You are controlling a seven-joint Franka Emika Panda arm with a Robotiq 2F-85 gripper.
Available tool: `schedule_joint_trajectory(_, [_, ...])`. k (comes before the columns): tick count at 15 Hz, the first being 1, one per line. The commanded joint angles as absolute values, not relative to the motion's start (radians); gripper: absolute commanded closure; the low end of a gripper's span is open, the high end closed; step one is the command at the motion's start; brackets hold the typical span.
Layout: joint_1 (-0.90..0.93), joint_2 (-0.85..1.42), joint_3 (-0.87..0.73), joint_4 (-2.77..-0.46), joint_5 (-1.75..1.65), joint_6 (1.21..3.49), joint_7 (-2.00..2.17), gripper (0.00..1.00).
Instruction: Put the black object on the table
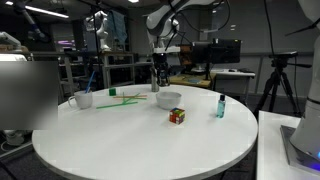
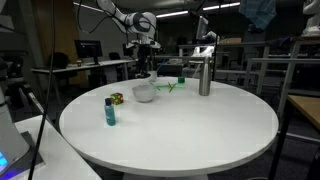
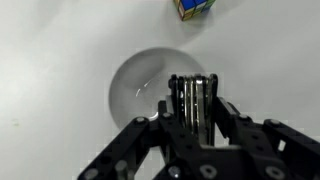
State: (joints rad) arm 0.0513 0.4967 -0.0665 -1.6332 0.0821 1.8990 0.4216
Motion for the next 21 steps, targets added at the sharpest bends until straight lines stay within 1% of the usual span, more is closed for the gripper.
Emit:
schedule_joint_trajectory(1, [0.072, 0.544, -0.05, -1.527, 0.07, 1.818, 0.438, 0.8])
schedule_joint_trajectory(9, [0.129, 0.732, -0.02, -1.271, 0.039, 1.704, 0.401, 0.8])
schedule_joint_trajectory(12, [0.149, 0.805, -0.017, -1.189, 0.005, 1.702, 0.363, 0.8])
schedule_joint_trajectory(21, [0.168, 0.934, -0.016, -1.057, -0.048, 1.726, 0.277, 0.8])
